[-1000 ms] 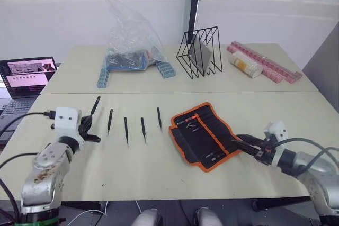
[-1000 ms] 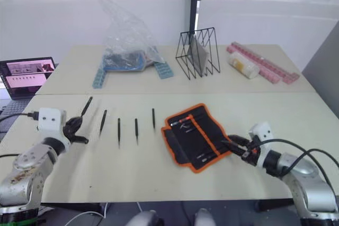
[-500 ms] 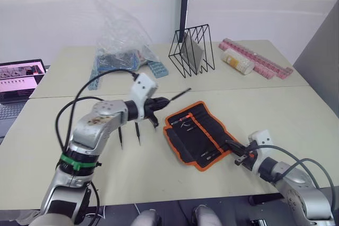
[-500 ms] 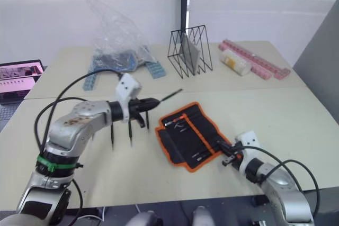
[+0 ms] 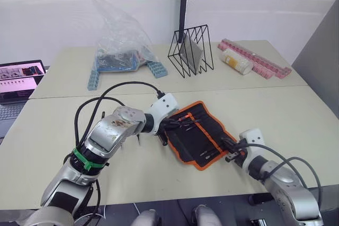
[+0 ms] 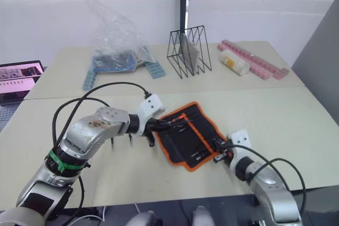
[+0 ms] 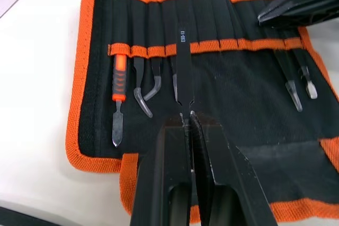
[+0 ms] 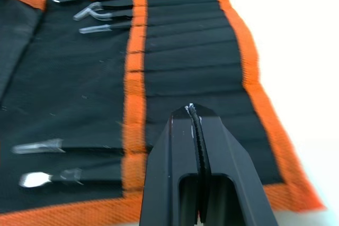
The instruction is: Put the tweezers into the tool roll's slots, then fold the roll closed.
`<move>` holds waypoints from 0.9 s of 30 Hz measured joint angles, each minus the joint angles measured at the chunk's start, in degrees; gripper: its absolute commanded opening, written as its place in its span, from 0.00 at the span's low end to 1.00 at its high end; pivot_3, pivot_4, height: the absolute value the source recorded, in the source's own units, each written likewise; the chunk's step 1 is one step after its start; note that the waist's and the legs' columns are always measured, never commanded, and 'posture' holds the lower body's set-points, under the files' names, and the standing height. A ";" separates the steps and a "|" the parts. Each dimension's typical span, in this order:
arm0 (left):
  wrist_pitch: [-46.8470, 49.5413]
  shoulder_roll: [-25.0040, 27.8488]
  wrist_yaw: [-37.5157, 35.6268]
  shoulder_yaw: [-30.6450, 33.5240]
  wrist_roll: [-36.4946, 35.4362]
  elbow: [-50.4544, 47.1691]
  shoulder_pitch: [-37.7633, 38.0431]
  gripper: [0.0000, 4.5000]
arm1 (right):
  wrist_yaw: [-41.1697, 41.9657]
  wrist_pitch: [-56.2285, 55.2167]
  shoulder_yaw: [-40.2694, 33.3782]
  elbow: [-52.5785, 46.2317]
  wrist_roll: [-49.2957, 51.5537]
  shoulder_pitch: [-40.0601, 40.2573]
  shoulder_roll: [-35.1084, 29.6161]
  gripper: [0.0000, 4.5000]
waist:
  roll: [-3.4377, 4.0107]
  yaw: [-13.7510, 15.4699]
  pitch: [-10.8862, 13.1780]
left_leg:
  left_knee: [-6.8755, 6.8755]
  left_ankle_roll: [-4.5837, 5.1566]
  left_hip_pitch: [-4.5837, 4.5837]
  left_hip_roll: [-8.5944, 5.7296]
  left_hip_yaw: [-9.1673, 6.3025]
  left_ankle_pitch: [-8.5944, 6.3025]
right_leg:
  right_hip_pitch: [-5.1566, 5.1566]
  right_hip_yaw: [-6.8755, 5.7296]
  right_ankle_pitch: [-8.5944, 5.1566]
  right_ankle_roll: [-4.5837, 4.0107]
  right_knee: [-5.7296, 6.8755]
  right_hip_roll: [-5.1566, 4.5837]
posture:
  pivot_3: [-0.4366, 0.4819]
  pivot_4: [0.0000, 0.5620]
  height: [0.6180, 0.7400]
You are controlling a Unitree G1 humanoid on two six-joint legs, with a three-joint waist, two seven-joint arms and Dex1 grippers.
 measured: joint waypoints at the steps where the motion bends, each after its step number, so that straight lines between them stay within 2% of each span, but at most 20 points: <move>1: 0.83 0.11 -0.13 -0.30 0.00 -0.39 -0.37 0.00 | -0.20 0.30 0.32 -0.39 -0.01 0.01 0.01 0.01 | 0.00 0.00 0.00 | 0.00 0.00 0.00 0.00 0.00 0.00 | 0.00 0.00 0.00 0.00 0.00 0.00 | 0.48 0.27 0.87; 12: 6.48 3.25 -1.74 -4.06 0.14 -2.06 -1.28 0.00 | -3.50 2.33 1.80 -6.02 -0.16 4.17 1.24 0.01 | 0.00 0.13 0.00 | 0.00 0.00 0.00 0.00 0.00 0.00 | -0.03 0.00 0.00 0.00 0.02 0.02 | 0.48 0.27 0.87; 27: 0.12 0.99 -2.73 -8.99 5.12 4.02 -3.95 0.00 | -4.92 2.36 3.65 -7.65 -2.20 5.84 1.87 0.01 | 0.00 0.14 0.00 | 0.00 0.00 0.14 0.01 0.00 0.00 | 0.11 -0.01 -0.01 -0.01 0.02 0.06 | 0.48 0.27 0.87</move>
